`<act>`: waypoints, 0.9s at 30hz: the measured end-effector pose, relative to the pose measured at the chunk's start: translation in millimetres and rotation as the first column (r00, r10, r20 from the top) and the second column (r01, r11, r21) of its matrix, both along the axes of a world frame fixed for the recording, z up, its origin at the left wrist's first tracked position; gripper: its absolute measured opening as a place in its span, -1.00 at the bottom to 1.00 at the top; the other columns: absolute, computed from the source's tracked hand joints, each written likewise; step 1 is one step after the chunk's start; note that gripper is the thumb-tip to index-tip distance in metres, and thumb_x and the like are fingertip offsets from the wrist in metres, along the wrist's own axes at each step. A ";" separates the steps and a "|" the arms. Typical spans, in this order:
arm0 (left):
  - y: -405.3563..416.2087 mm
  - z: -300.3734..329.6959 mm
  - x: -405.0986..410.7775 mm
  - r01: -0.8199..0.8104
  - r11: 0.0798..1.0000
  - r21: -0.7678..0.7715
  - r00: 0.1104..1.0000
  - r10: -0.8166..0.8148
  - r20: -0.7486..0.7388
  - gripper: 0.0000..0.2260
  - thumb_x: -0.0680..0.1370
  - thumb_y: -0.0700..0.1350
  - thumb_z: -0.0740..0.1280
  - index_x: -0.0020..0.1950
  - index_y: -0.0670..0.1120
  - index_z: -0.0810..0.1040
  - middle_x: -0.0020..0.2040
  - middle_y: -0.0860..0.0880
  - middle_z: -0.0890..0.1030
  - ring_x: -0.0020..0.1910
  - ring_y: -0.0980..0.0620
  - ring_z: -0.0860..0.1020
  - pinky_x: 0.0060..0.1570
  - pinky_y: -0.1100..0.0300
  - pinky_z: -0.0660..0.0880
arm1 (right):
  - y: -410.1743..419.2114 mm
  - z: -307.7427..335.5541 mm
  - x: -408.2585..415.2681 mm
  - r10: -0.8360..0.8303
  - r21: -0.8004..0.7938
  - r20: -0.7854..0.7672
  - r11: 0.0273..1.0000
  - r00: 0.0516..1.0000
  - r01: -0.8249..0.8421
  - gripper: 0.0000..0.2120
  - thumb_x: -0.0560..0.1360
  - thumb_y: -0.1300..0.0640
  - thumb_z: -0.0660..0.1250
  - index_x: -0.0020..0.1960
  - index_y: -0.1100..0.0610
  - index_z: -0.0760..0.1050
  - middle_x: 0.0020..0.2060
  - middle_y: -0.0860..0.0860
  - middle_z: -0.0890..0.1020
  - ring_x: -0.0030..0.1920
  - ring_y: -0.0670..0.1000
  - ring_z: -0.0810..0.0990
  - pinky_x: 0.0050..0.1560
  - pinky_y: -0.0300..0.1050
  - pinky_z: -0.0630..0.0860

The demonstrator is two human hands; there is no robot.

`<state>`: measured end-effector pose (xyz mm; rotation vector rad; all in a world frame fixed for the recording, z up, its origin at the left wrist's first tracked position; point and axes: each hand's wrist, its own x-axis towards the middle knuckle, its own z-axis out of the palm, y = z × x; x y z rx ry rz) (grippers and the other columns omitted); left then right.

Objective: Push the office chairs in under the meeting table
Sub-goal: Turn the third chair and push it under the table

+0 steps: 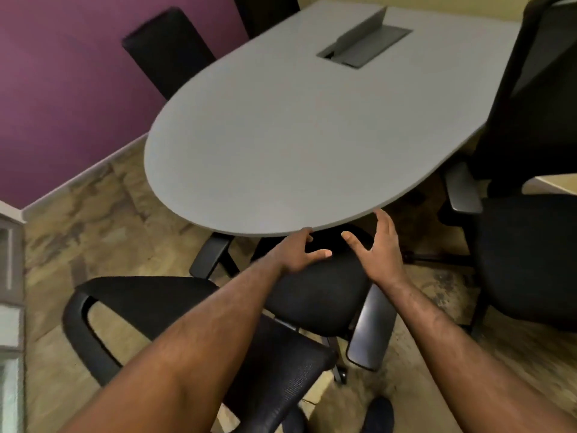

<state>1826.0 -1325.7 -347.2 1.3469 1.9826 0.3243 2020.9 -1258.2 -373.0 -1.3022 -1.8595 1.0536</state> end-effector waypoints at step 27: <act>-265.0 109.2 -233.4 0.443 0.888 0.120 0.834 -0.360 -0.417 -0.31 0.29 0.59 0.14 0.23 0.20 0.49 0.11 0.31 0.51 0.07 0.28 0.48 0.02 0.26 0.43 | -293.0 140.0 -122.9 0.300 -0.113 0.511 0.952 0.806 -0.283 0.18 0.16 -0.71 -0.11 0.56 0.01 -0.05 0.55 -0.04 0.09 0.51 -0.05 0.02 0.50 0.09 0.00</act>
